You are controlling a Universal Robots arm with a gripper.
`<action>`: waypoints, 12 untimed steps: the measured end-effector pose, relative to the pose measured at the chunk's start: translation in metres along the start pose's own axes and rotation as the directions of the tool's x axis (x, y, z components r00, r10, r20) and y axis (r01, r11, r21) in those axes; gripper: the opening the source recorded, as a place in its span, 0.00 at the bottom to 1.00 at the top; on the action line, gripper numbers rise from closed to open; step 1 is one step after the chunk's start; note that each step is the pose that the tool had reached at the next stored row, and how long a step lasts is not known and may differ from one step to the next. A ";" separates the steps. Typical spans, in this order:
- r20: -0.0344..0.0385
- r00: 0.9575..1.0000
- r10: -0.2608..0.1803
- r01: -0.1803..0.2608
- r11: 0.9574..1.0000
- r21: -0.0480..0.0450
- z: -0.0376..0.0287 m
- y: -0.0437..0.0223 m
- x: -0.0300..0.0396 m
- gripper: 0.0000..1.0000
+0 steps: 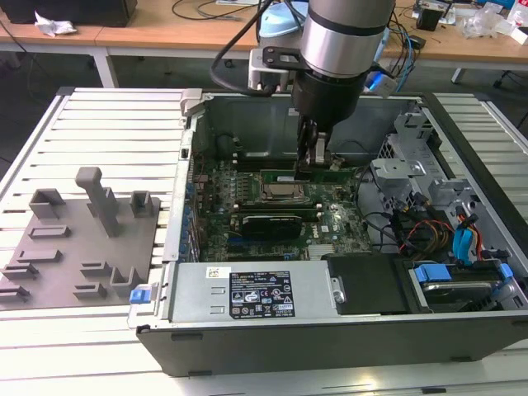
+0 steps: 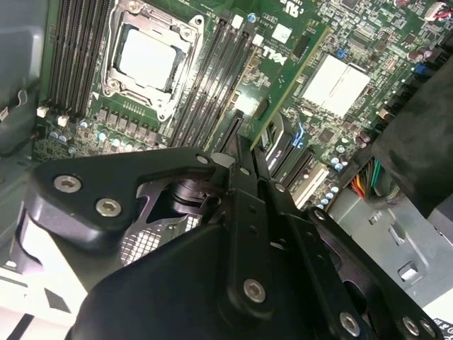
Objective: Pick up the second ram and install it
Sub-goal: 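Insert the second ram into the second slot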
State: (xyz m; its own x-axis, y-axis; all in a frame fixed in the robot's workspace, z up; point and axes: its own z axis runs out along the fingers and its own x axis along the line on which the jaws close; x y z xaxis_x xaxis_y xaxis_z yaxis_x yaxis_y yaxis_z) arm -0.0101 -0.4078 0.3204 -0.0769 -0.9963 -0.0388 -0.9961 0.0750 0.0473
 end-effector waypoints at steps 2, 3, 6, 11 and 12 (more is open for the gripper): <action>0.000 1.000 0.000 0.000 1.000 0.000 0.0020 0.0002 -0.0019 0.13; 0.000 1.000 0.000 0.000 1.000 0.000 0.0032 0.0004 -0.0061 0.13; 0.000 1.000 0.000 0.000 1.000 0.000 0.0060 0.0008 -0.0129 0.13; 0.000 1.000 0.000 0.000 1.000 0.000 0.0147 0.0008 -0.0192 0.13; 0.000 1.000 0.000 0.000 1.000 0.000 0.0164 0.0007 -0.0197 0.13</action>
State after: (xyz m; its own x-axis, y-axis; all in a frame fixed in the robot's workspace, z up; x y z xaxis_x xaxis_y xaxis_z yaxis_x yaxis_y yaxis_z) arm -0.0100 -0.3874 0.3048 -0.0767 -0.9963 -0.0388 -0.9961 0.0749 0.0473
